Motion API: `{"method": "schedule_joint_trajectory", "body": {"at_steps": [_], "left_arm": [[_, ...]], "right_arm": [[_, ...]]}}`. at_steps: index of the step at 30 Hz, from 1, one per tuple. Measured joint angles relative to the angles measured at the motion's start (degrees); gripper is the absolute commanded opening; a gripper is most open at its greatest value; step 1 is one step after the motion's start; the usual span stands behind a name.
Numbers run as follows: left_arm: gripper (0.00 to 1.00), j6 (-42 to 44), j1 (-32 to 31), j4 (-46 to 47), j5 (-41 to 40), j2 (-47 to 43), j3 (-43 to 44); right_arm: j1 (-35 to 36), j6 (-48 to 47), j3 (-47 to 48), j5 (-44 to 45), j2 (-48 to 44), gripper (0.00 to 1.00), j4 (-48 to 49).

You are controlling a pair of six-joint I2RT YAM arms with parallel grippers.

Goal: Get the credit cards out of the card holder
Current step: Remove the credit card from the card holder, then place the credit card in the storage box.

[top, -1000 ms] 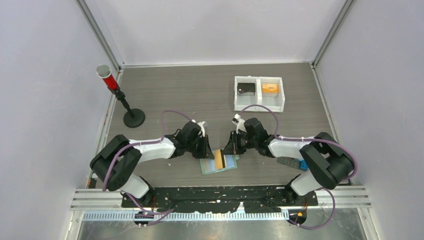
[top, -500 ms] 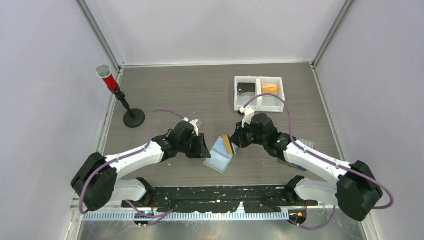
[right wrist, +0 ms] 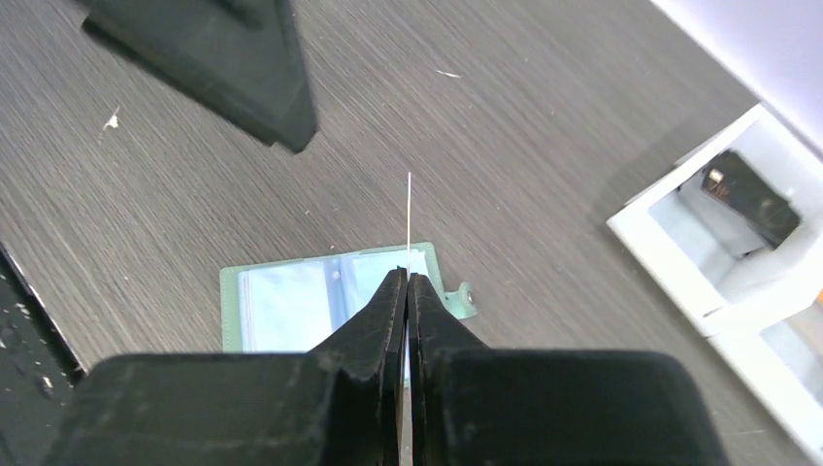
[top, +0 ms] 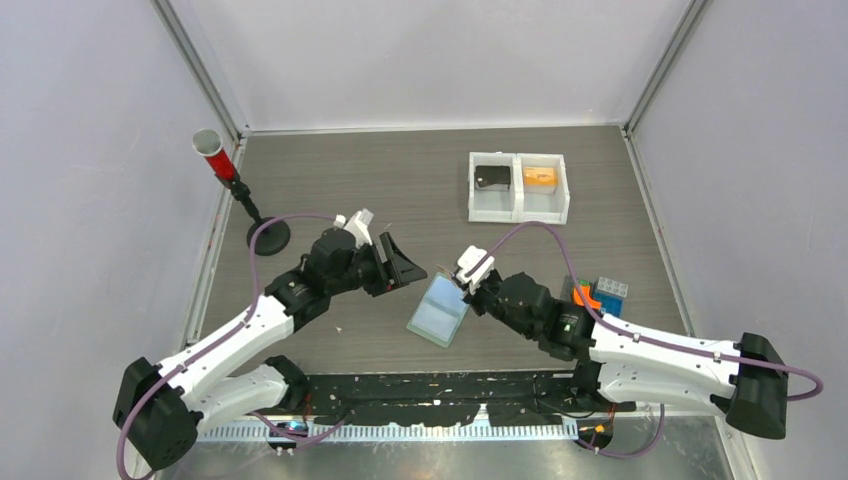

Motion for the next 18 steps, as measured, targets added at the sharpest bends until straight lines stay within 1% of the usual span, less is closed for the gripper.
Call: {"method": "schedule_joint_trajectory", "body": {"at_steps": [3, 7, 9, 11, 14, 18], "left_arm": [[0.65, -3.96, 0.72, 3.34, 0.81, -0.66, -0.81], [0.65, -7.26, 0.98, 6.08, 2.14, 0.37, -1.55], [0.65, -8.37, 0.98, 7.43, 2.75, 1.27, -1.70], [0.61, -9.16, 0.98, 8.85, 3.30, 1.99, -2.19], [0.52, -11.06, 0.98, 11.56, 3.85, 2.56, -4.33], [0.50, -13.18, 0.98, 14.53, 4.68, 3.10, -7.13]], "right_arm": [[4.59, -4.66, -0.87, 4.48, -0.17, 0.05, 2.05], [11.13, -9.62, -1.03, 10.40, 1.22, 0.05, 4.37], [13.20, -11.19, -0.94, 12.87, 2.64, 0.05, 5.20], [14.86, -12.48, -0.85, 15.17, 4.37, 0.05, 5.75], [16.57, -13.68, -0.81, 17.49, 6.47, 0.05, 6.45], [18.03, -14.64, -0.50, 19.78, 8.76, 0.05, 7.78]]}}
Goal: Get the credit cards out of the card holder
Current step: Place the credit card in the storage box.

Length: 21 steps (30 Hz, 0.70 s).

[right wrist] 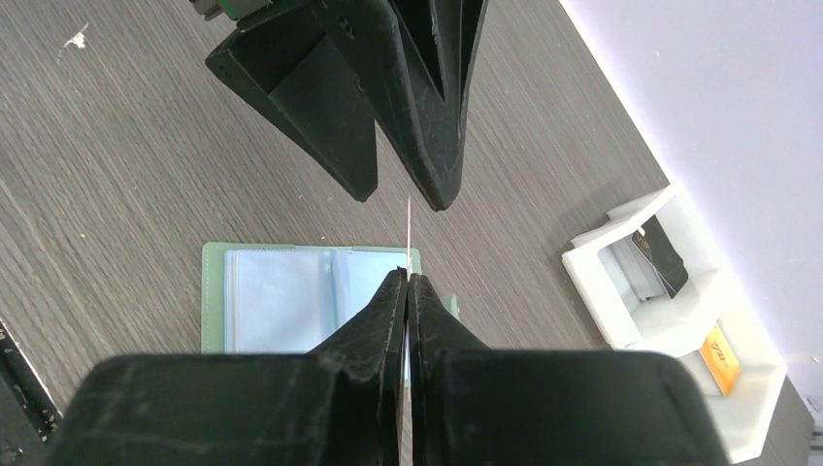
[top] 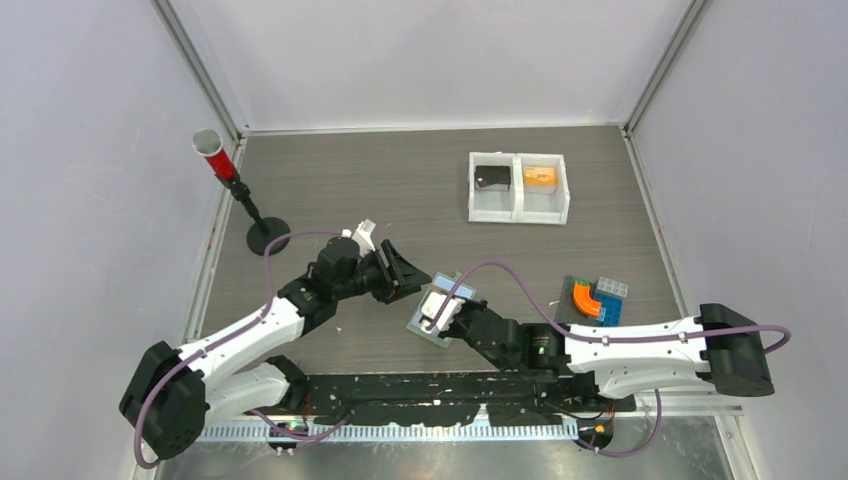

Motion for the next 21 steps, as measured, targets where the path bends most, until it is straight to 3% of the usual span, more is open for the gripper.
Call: {"method": "schedule_joint_trajectory", "body": {"at_steps": [5, 9, 14, 18, 21], "left_arm": [[0.46, -1.53, 0.00, 2.10, 0.57, 0.48, -1.36], [0.26, -2.56, 0.02, 4.55, 1.46, 1.18, -1.77], [0.02, -3.65, 0.17, 7.43, 2.01, 2.25, -2.54], [0.00, -2.60, 0.17, 9.07, 2.34, 2.23, -2.95], [0.00, 0.42, 0.17, 8.90, 2.40, 2.23, -2.93]], "right_arm": [[1.14, -1.01, 0.61, 1.68, 1.75, 0.05, 0.79], [1.64, -1.07, 0.70, 2.10, 2.71, 0.09, 1.51], [1.73, -0.96, 0.72, 1.14, 2.91, 0.26, 1.51], [1.73, 0.70, 0.72, -0.02, 2.93, 0.45, 0.59], [1.25, 3.58, 0.98, -1.38, 2.49, 0.53, -1.14]]}}
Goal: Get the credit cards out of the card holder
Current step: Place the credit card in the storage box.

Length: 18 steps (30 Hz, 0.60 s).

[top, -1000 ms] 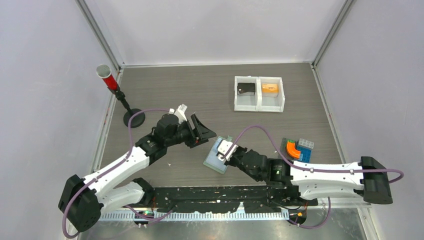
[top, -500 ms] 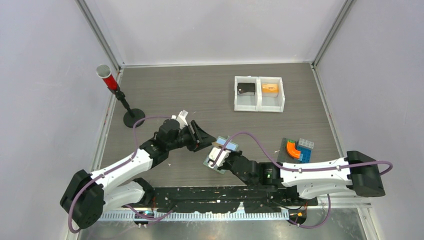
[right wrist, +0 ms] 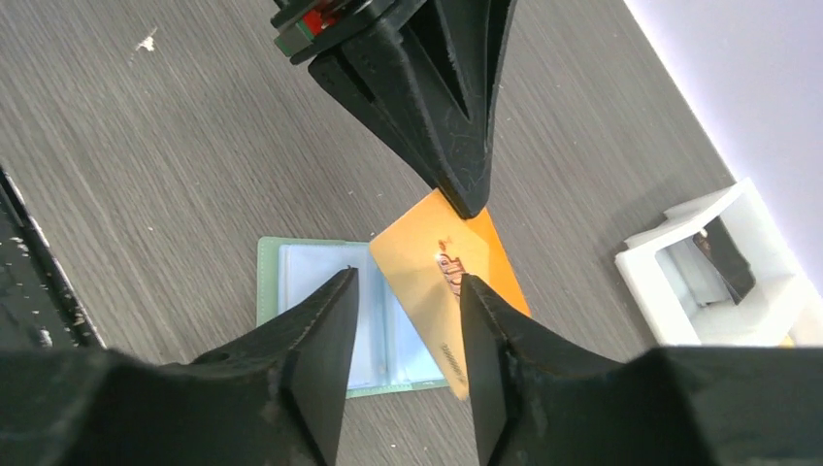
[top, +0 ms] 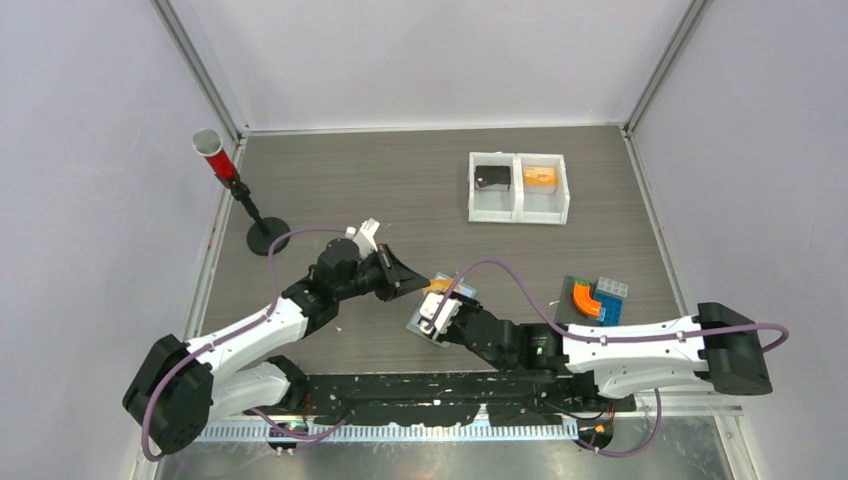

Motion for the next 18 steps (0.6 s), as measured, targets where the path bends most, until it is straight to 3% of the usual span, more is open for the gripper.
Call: {"method": "schedule_joint_trajectory", "body": {"at_steps": [5, 11, 18], "left_arm": [[0.00, 6.51, 0.00, -0.46, 0.28, 0.42, 0.00], [0.00, 12.33, 0.00, 1.75, 1.46, 1.53, -0.31], [0.00, 14.29, 0.00, 6.51, 3.91, 2.93, -2.67]], "right_arm": [[-6.08, 7.78, 0.09, -8.00, -6.27, 0.57, -4.13], [-21.51, 19.76, 1.20, -22.32, -15.26, 0.57, -7.61], [-32.72, 31.23, 1.64, -38.07, -14.71, 0.56, -10.05]]}}
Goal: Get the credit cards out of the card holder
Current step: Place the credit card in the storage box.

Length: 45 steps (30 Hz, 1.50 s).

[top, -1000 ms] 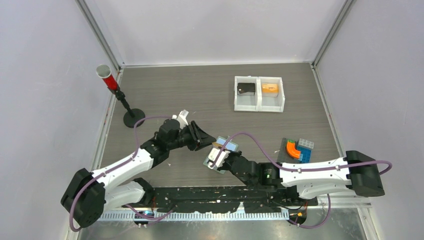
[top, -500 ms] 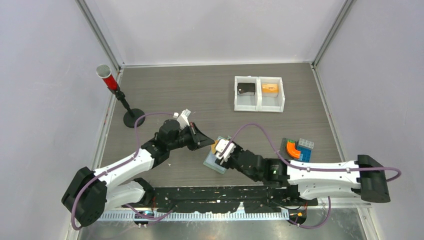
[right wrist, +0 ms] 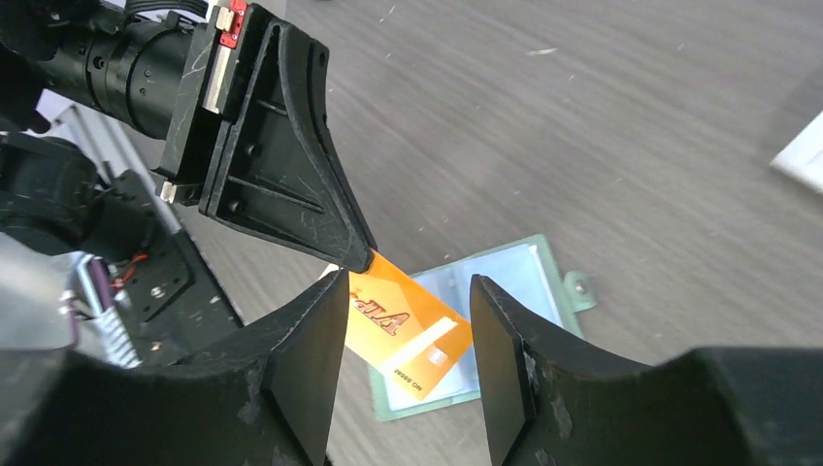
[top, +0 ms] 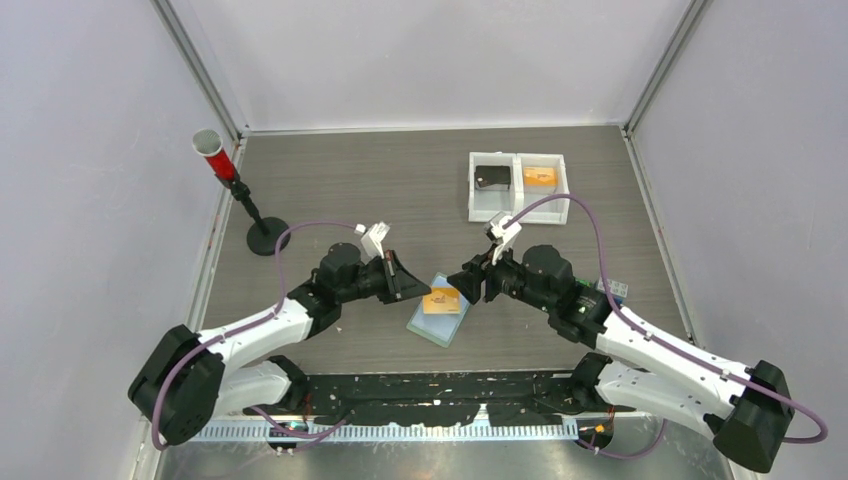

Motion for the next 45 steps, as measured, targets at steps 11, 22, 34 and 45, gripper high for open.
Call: {"method": "schedule_joint_trajectory", "body": {"at_steps": [11, 22, 34, 45], "left_arm": [[0.00, 6.27, 0.00, -2.47, 10.86, 0.15, 1.01], [0.00, 11.08, 0.00, -7.85, 17.29, -3.48, 1.88], [0.00, 11.43, 0.00, -8.50, 21.75, -2.36, 2.23], [0.00, 11.47, 0.02, -8.35, 23.74, -0.98, 2.89]], "right_arm": [[-7.74, -3.02, 3.58, -21.84, 6.32, 0.55, -5.55], [-8.20, -10.14, 6.91, -39.45, 16.81, 0.54, -10.36], [-8.17, -9.60, 6.91, -47.19, 20.81, 0.44, -9.94], [-8.07, -7.56, 6.91, -50.95, 22.21, 0.08, -8.87]]}}
